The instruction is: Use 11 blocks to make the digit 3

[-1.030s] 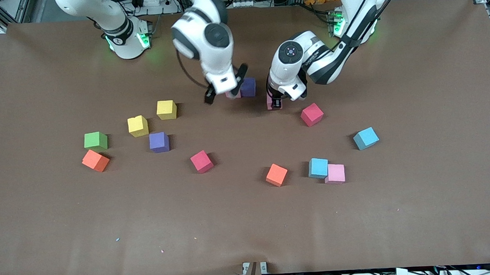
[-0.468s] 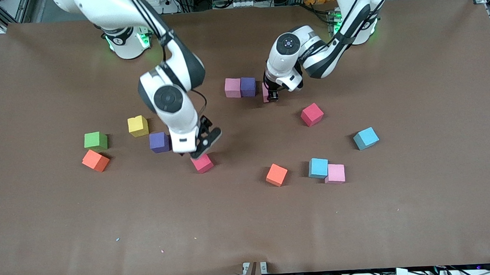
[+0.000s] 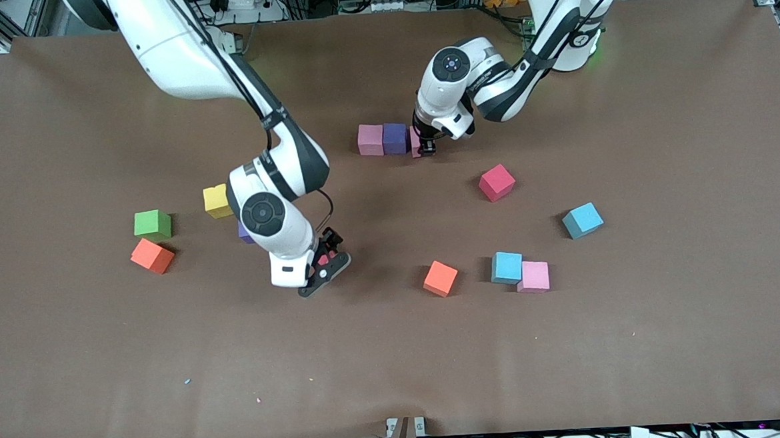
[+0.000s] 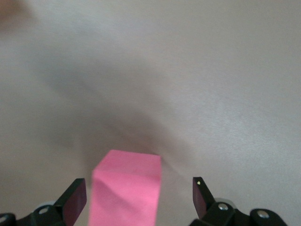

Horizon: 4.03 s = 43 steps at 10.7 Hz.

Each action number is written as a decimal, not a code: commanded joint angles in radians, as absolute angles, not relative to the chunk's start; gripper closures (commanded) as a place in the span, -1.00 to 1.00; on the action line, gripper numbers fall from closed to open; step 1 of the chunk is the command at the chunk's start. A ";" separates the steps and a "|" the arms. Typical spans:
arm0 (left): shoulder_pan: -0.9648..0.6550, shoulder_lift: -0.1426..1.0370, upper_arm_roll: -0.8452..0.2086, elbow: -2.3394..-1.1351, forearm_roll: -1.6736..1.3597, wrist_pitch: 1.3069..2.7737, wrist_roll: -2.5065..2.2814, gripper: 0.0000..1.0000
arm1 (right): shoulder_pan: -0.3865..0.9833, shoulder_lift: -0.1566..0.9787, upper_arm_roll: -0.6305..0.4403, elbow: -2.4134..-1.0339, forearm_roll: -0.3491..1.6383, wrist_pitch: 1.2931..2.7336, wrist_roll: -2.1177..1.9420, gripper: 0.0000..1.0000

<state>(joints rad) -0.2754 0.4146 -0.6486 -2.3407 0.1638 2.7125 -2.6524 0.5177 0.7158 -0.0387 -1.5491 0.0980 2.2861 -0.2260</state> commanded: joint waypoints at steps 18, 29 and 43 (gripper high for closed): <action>-0.336 0.350 -0.660 -2.296 0.189 2.603 -2.655 -1.00 | 0.493 0.732 -0.025 -1.580 0.233 2.224 -0.195 -1.00; -0.003 0.528 -0.650 -1.742 0.189 2.134 -2.049 -1.00 | 0.520 0.732 -0.026 -1.563 0.134 2.235 -0.021 0.81; -0.002 0.727 -0.465 -1.582 0.347 2.100 -1.956 -1.00 | 0.817 0.423 -0.020 -2.012 0.136 2.407 0.612 1.00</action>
